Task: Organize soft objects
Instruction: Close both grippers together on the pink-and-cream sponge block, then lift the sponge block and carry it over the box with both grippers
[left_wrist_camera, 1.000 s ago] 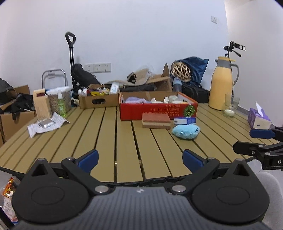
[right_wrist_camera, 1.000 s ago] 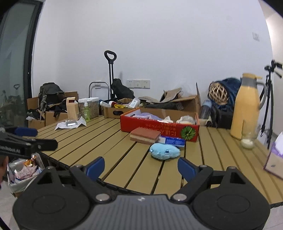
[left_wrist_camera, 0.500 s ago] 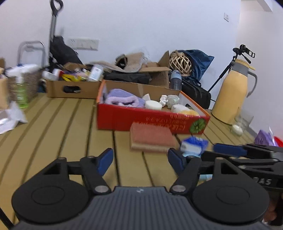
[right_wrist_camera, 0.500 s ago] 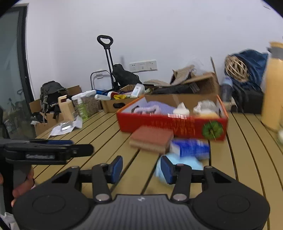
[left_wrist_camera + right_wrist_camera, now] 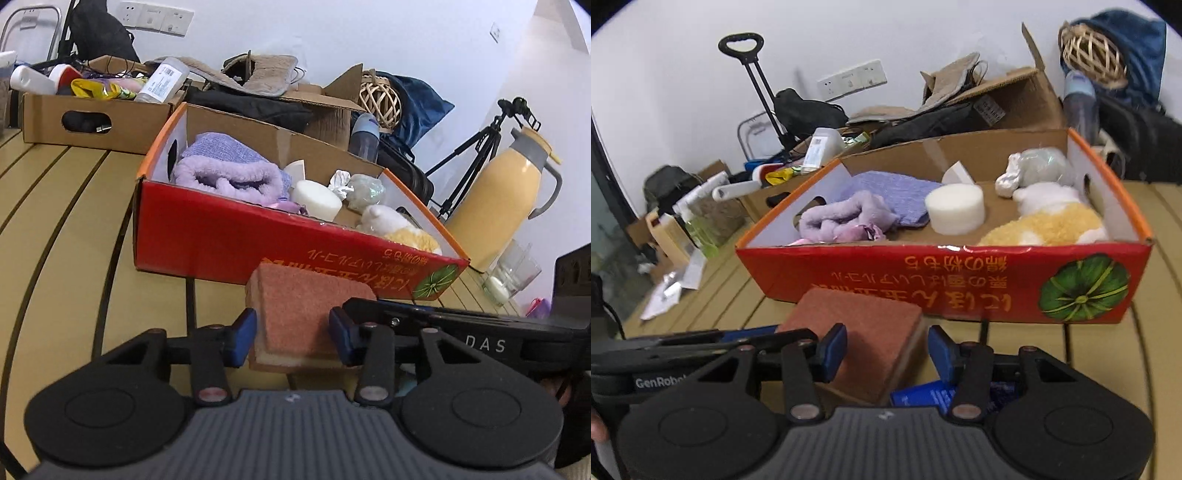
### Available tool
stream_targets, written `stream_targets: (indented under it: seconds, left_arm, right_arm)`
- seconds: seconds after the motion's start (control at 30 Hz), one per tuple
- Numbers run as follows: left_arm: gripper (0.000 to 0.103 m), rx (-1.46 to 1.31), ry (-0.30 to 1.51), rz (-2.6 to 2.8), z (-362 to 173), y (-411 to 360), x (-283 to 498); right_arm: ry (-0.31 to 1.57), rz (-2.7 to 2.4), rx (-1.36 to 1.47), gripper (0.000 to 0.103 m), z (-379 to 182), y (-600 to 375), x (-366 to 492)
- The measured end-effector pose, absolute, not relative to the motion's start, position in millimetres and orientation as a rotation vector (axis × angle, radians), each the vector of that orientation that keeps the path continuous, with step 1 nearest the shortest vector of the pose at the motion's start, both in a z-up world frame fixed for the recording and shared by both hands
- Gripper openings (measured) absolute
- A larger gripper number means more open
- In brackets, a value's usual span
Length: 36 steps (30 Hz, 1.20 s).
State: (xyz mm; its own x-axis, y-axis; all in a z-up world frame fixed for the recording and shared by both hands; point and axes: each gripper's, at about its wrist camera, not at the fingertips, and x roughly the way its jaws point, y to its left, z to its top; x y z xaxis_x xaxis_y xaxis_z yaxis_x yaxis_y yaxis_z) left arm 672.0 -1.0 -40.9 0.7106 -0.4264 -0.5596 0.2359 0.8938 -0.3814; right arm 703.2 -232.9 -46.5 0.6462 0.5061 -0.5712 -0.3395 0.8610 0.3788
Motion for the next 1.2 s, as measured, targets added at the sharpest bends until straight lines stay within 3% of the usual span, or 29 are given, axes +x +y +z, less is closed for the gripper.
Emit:
stream_targets:
  seconds: [0.1, 0.23, 0.43, 0.73, 1.2]
  left_arm:
    - [0.039, -0.287, 0.681, -0.374, -38, -1, 669]
    - [0.036, -0.233, 0.631, -0.376, -27, -7, 656]
    - [0.034, -0.25, 0.552, -0.367, 6, -9, 610]
    - [0.034, -0.248, 0.537, -0.408, 37, -31, 470]
    - [0.034, -0.195, 0.33, -0.449, 95, -47, 314]
  right_arm:
    - [0.708, 0.478, 0.254, 0.041, -46, -230, 703]
    - [0.663, 0.456, 0.232, 0.032, -34, -228, 693]
    - [0.552, 0.464, 0.21, 0.029, -1, -232, 653]
    - [0.486, 0.428, 0.246, 0.028, 30, -258, 498]
    - [0.303, 0.439, 0.258, 0.028, 87, -281, 327]
